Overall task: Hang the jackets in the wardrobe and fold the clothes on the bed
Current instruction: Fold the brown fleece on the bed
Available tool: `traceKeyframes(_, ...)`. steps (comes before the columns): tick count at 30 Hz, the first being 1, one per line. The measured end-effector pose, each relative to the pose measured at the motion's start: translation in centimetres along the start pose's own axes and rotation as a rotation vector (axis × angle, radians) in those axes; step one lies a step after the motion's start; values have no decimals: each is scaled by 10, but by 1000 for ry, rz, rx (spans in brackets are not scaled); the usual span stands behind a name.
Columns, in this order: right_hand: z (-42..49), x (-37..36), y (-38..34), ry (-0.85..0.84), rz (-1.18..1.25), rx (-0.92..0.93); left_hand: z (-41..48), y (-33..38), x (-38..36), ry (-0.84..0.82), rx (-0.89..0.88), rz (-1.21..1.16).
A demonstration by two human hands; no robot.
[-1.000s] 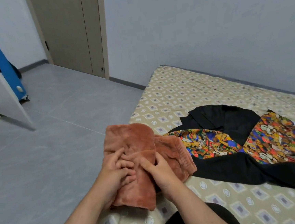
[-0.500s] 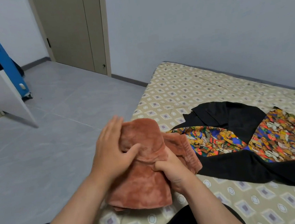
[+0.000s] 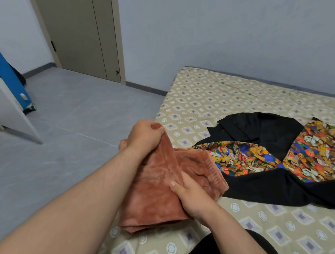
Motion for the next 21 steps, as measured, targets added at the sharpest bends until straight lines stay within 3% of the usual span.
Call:
traceKeyframes(4, 3, 38, -9, 288, 141, 12, -9, 26, -4, 34, -170, -28)
traceKeyframes(7, 3, 70, -7, 419, 538, -64, -46, 20, -1, 102, -398, 89)
traceKeyframes(10, -4, 90, 3, 512, 803, -143, -92, -20, -10, 2, -484, 173)
traceKeyframes(12, -8, 97, 19, 563, 582, -304, -113, -52, -20, -153, -351, 214)
traceKeyframes(15, -8, 95, 24, 572, -200, -579, -126, -76, -35, -330, -236, 313)
traceKeyframes(16, -8, 92, 18, 677, -394, -550, -125, -77, -38, -329, -229, 321)
traceKeyframes(18, -6, 79, -1, 873, -583, -190, -119, -71, -41, -282, -192, 277)
traceKeyframes(20, 0, 61, -10, 852, -721, 63, -115, -65, -43, -268, -157, 235)
traceKeyframes(21, 3, 54, -10, 776, -793, 74, -114, -64, -45, -273, -146, 196)
Point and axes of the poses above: each hand's wrist, its own z-axis towards the middle knuckle, its own x-axis out of the back of the hand, y = z × x, the point moved 1 cm from there along z, towards the middle knuckle, and after that the axes turned 11 degrees about -z, right-handed, at the moved point
